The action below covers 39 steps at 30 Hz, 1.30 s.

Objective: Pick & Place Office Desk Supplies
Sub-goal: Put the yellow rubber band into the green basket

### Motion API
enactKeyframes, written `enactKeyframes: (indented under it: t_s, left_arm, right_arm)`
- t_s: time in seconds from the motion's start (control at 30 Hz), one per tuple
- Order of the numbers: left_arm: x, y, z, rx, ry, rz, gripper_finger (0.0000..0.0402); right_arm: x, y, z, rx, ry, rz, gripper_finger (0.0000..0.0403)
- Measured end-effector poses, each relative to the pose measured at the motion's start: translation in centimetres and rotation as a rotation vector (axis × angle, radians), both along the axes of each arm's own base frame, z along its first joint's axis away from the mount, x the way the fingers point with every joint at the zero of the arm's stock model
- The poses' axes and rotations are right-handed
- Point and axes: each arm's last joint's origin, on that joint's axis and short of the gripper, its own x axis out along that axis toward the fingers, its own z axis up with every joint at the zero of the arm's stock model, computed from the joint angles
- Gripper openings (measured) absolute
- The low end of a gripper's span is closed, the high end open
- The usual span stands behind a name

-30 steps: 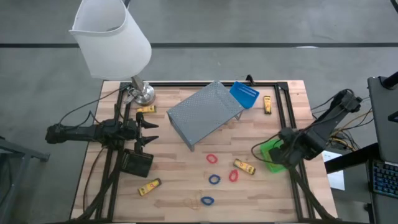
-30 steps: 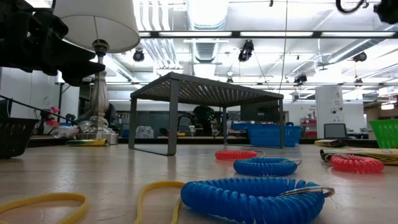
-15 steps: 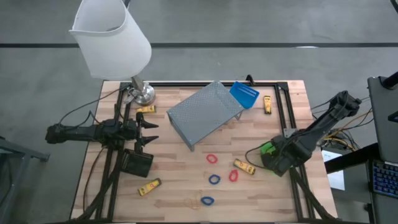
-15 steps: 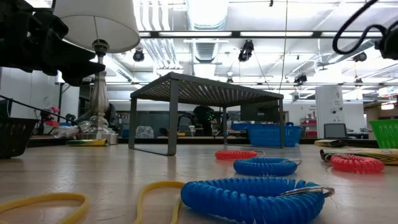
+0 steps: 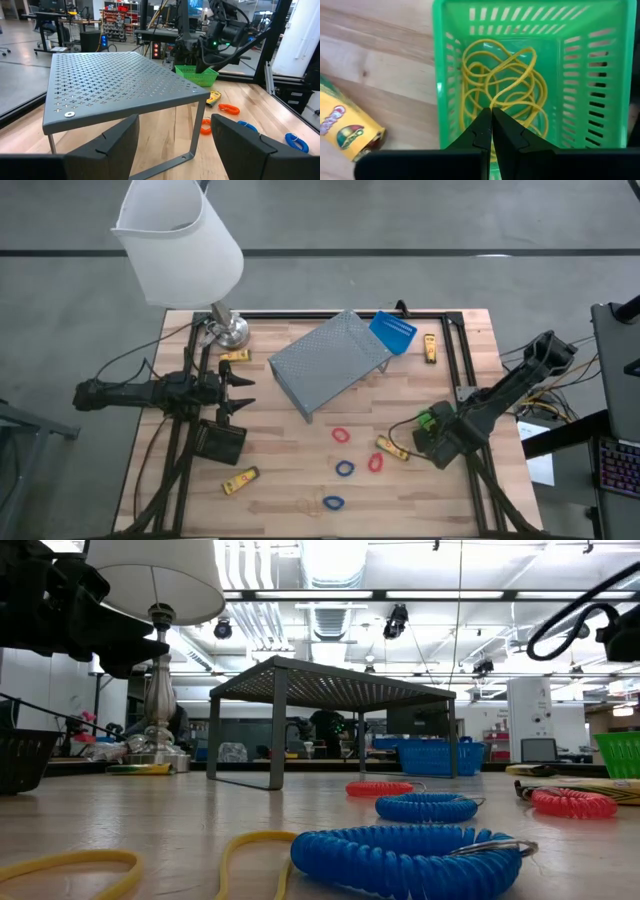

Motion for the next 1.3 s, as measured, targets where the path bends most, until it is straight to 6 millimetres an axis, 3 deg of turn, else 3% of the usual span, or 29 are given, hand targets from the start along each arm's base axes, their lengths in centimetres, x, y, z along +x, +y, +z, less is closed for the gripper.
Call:
enactKeyframes:
  t_s: [0.17, 0.57, 0.9, 1.3]
  left_arm:
    - [0.0, 0.0, 0.0, 0.0, 0.0, -0.001, 0.0253]
    - [0.0, 0.0, 0.0, 0.0, 0.0, 0.0, 0.0253]
    - [0.0, 0.0, 0.0, 0.0, 0.0, -0.001, 0.0253]
    - [0.0, 0.0, 0.0, 0.0, 0.0, 0.0, 0.0253]
  right_arm:
    - [0.0, 0.0, 0.5, 0.015, -0.027, 0.0, 0.0019]
    - [0.0, -0.1, 0.8, 0.012, -0.057, 0.008, 0.0102]
    - [-0.1, -0.2, 0.9, 0.013, -0.057, 0.011, 0.0101]
    - [1.2, 0.1, 7.6, -0.134, -0.241, 0.179, 0.0077]
